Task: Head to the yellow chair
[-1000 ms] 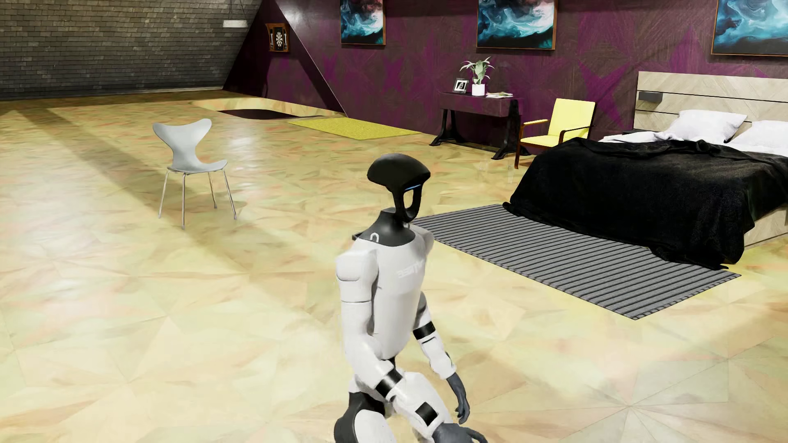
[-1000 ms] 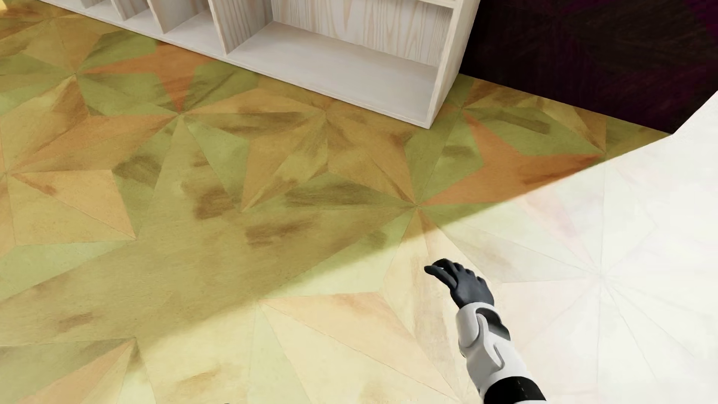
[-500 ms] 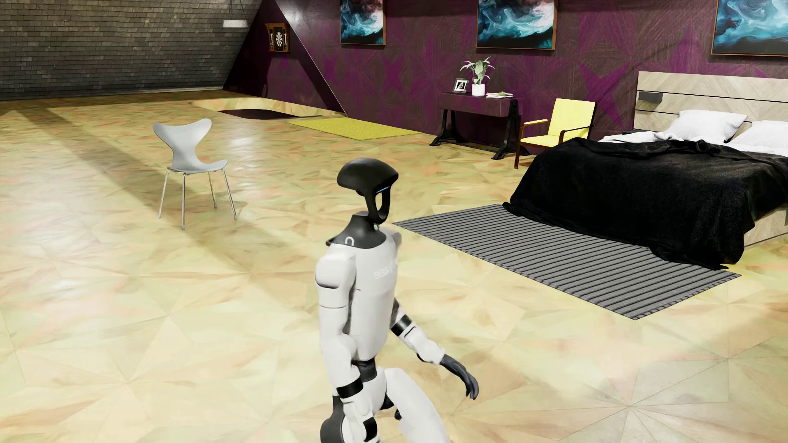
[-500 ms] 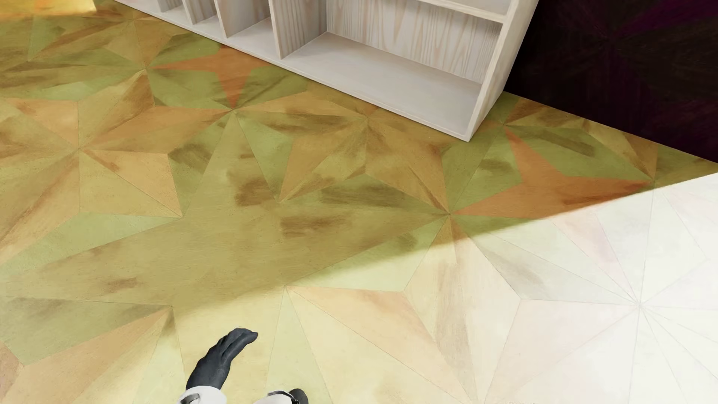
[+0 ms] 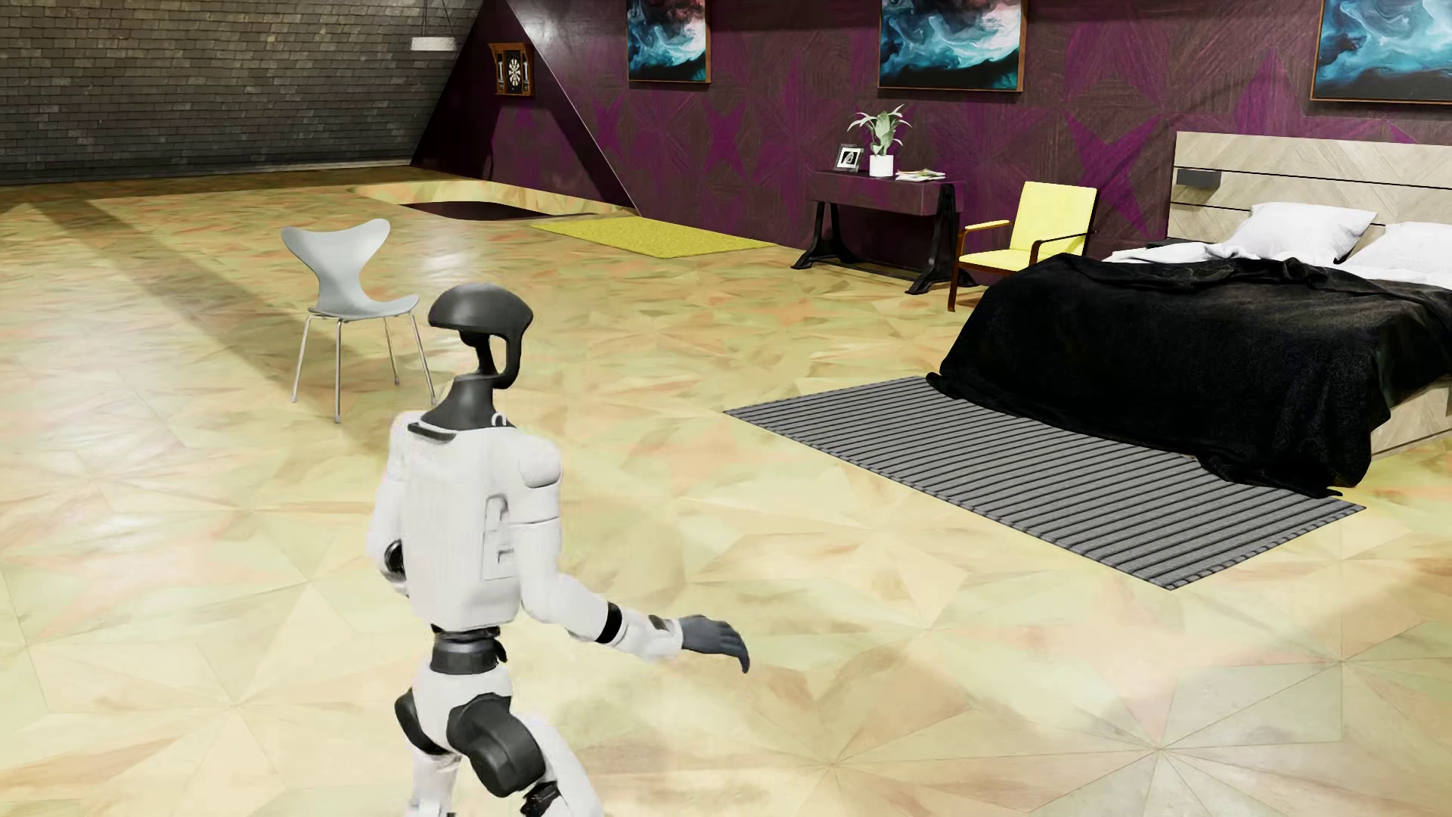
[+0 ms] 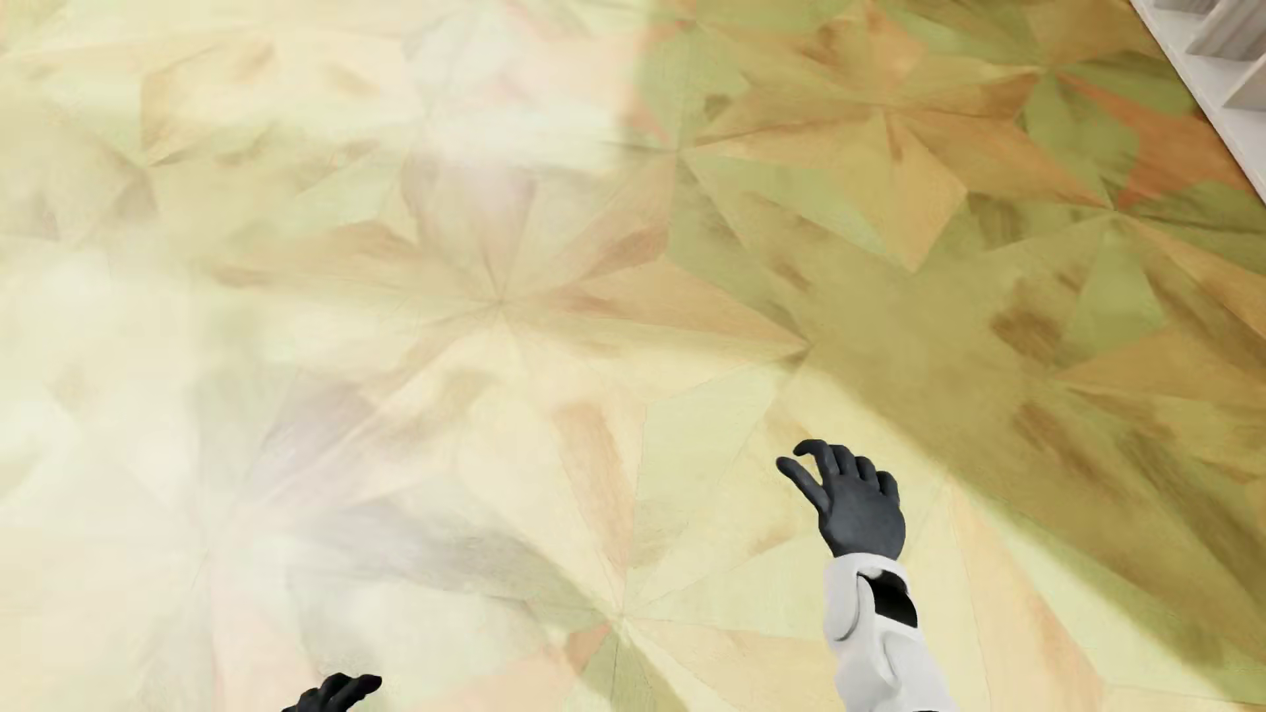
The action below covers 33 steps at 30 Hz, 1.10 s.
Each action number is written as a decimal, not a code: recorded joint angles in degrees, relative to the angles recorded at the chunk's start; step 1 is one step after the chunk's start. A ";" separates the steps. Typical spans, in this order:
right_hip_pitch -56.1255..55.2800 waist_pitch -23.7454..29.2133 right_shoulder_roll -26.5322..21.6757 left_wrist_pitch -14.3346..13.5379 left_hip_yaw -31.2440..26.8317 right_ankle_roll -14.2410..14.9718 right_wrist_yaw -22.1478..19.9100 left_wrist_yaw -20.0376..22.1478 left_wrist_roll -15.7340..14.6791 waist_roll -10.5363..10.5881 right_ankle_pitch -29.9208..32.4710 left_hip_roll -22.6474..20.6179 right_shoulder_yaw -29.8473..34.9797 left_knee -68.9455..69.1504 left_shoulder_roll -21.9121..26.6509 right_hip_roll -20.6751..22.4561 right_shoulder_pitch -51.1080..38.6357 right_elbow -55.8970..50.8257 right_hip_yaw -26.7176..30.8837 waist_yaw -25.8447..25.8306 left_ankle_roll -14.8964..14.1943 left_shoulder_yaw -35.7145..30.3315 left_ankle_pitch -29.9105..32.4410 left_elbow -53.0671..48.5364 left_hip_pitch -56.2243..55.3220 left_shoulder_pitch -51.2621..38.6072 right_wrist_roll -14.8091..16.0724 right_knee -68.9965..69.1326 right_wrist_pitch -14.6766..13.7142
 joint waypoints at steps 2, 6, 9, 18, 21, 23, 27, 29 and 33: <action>1.70 0.46 -4.01 -6.84 -9.53 -8.06 -0.22 -5.95 0.75 -1.74 -10.42 -11.38 -5.89 0.59 0.29 -9.04 6.61 -3.65 0.77 0.02 -3.65 -5.80 -4.27 -1.43 -6.57 -2.87 13.98 5.64 0.85; -12.32 2.98 -7.55 -11.58 -25.25 -11.50 11.79 -6.05 0.85 -4.51 -19.77 -32.86 1.83 -6.44 -2.04 6.09 16.29 9.00 29.20 -2.03 4.37 -8.76 -6.35 -3.41 -5.70 -7.70 14.38 30.52 6.15; -24.66 3.98 -3.72 -19.45 -34.88 -12.82 33.89 -4.19 -4.64 -6.50 -17.93 -43.77 8.72 -17.87 -3.45 17.51 19.63 17.83 26.79 -4.21 7.44 -9.84 -2.00 -8.65 2.73 -11.35 4.60 34.26 0.19; -34.97 7.40 4.21 -11.87 -57.02 -22.16 26.22 7.06 -10.21 -1.60 -5.05 -47.45 8.16 2.03 -3.88 29.33 17.13 23.15 33.39 -10.38 -10.78 -10.95 32.15 -6.82 17.19 -16.32 -4.59 25.29 4.50; -22.72 8.09 5.79 -2.21 -53.75 -22.43 17.67 -4.35 -4.73 1.53 -14.63 -36.29 -0.18 30.45 2.70 33.40 8.89 18.66 30.51 -10.31 -8.25 -18.52 26.02 14.72 -7.52 -15.75 -3.74 25.86 6.84; -11.66 7.75 6.38 -0.22 -51.35 -22.84 8.81 -11.31 -0.56 2.60 -17.07 -29.89 -3.66 27.39 6.14 38.36 5.15 10.91 32.67 -9.13 -2.90 -21.56 18.23 24.42 -21.38 -11.64 2.50 19.49 -0.04; 10.40 6.08 1.58 -5.18 -47.25 -23.30 6.62 -9.05 -7.48 2.07 -15.02 -23.52 3.22 -16.19 7.79 42.45 -1.38 -4.25 43.83 -5.82 -2.32 -10.13 14.59 20.99 -31.16 4.54 11.76 6.75 -7.35; 19.92 5.12 -0.94 -5.43 -51.33 -24.54 5.70 -4.68 -9.83 0.66 -11.25 -24.34 6.74 -33.39 5.74 39.91 -2.05 -9.56 47.98 -3.47 -7.93 -3.86 15.27 17.17 -29.24 11.53 13.66 4.90 -7.82; 15.85 5.01 -2.60 0.99 -49.49 -8.80 5.99 -2.26 -5.86 -5.39 8.16 -27.98 8.64 -7.30 -0.03 28.02 6.00 -9.15 40.56 -0.94 -10.25 -1.37 19.93 22.31 -29.04 9.70 14.95 36.86 -1.50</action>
